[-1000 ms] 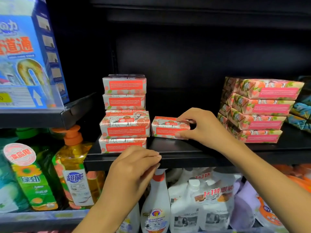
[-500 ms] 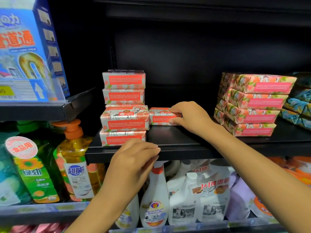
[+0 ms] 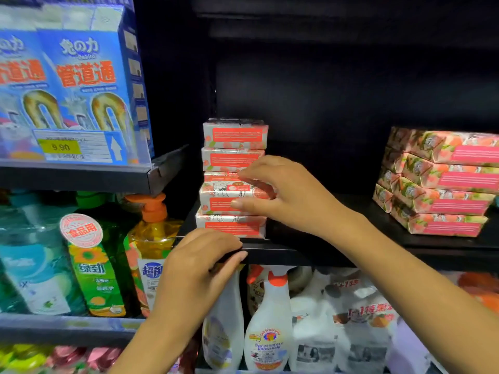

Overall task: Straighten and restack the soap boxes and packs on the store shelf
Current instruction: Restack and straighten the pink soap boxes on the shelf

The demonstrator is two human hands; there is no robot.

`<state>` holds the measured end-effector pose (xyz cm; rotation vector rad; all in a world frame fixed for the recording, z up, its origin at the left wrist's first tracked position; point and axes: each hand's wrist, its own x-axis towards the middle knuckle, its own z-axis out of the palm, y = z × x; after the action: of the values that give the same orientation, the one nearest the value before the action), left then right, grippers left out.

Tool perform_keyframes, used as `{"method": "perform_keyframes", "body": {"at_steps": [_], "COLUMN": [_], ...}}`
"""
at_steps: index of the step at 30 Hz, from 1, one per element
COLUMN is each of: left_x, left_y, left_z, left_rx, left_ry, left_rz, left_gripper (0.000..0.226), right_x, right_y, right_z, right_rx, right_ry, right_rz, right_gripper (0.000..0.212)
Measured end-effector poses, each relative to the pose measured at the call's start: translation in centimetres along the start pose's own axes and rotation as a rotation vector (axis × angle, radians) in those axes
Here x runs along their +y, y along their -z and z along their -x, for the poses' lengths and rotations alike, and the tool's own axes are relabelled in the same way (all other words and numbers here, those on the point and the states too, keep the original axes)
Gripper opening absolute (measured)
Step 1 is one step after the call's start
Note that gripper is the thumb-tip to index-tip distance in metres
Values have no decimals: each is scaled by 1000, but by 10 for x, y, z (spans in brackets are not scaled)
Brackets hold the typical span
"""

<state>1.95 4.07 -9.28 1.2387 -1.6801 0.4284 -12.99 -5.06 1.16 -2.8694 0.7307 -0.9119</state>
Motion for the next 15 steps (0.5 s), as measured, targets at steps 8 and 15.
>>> {"method": "perform_keyframes", "body": {"at_steps": [8, 15], "left_x": [2, -5], "left_y": [2, 24], "left_z": [1, -32], "left_rx": [-7, 26], "left_ry": [5, -31], "left_rz": [15, -27], "left_gripper": [23, 35], "right_x": [-3, 11], "right_y": [-9, 12], "right_z": [-7, 22], "right_rx": [-84, 177], "right_ry": [-144, -208], "right_rz": [-78, -190], "right_gripper": [60, 57]}}
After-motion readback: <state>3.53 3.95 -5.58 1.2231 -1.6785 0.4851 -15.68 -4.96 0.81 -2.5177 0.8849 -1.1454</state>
